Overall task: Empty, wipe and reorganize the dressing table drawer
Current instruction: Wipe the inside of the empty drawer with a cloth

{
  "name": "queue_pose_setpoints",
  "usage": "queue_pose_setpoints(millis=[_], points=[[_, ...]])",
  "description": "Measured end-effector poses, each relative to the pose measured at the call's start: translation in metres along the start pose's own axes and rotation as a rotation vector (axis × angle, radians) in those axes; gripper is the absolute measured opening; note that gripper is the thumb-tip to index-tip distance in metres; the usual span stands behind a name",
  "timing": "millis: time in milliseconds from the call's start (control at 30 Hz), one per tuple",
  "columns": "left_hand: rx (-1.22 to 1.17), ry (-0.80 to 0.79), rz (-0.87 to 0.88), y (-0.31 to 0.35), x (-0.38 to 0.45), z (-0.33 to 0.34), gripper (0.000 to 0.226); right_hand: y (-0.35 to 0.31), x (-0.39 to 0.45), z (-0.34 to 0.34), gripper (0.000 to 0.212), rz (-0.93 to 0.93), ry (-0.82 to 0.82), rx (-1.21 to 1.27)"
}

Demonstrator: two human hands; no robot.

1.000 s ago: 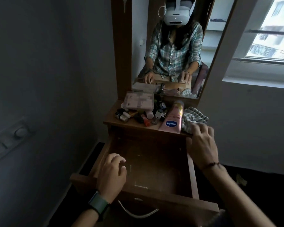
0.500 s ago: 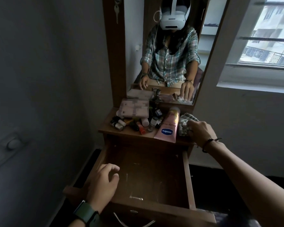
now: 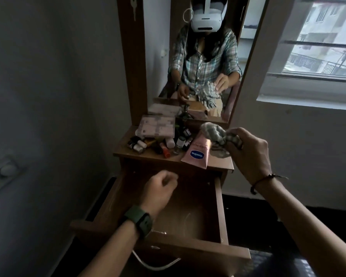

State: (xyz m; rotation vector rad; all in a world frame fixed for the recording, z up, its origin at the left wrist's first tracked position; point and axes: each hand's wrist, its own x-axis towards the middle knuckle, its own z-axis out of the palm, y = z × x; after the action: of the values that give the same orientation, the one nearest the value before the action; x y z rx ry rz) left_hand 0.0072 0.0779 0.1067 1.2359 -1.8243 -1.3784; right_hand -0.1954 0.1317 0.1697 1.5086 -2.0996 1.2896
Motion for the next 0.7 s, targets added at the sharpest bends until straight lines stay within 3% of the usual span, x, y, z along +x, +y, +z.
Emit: queue_pose_setpoints(millis=[133,267,367,433,533,633,700], points=[[-0.589,-0.161,-0.163,0.035,0.015,0.008,0.033,-0.024,-0.037,0.015,0.026,-0.178,-0.039,0.060],[-0.809,-0.164,-0.268,0.033,0.020,0.004,0.044,-0.038,-0.072,0.036,0.025,-0.452,-0.130,-0.001],[-0.790,-0.023,-0.353,0.005,0.017,-0.004,0.045,-0.042,-0.095,0.052,0.041,-0.345,-0.339,0.013],[-0.774,-0.012,-0.417,-0.015,0.011,-0.014,0.043,-0.048,-0.108,0.062,0.050,-0.070,-0.527,0.146],[-0.688,-0.100,-0.411,-0.032,0.000,-0.025,0.028,-0.054,-0.119,0.081,0.048,0.345,-0.725,0.572],[-0.380,-0.053,-0.324,-0.038,-0.002,-0.031,0.021,-0.060,-0.120,0.098,0.043,0.396,-0.678,0.594],[0.090,-0.013,-0.223,-0.040,0.002,-0.040,0.043,-0.058,-0.116,0.106,0.041,0.269,-0.659,0.322]])
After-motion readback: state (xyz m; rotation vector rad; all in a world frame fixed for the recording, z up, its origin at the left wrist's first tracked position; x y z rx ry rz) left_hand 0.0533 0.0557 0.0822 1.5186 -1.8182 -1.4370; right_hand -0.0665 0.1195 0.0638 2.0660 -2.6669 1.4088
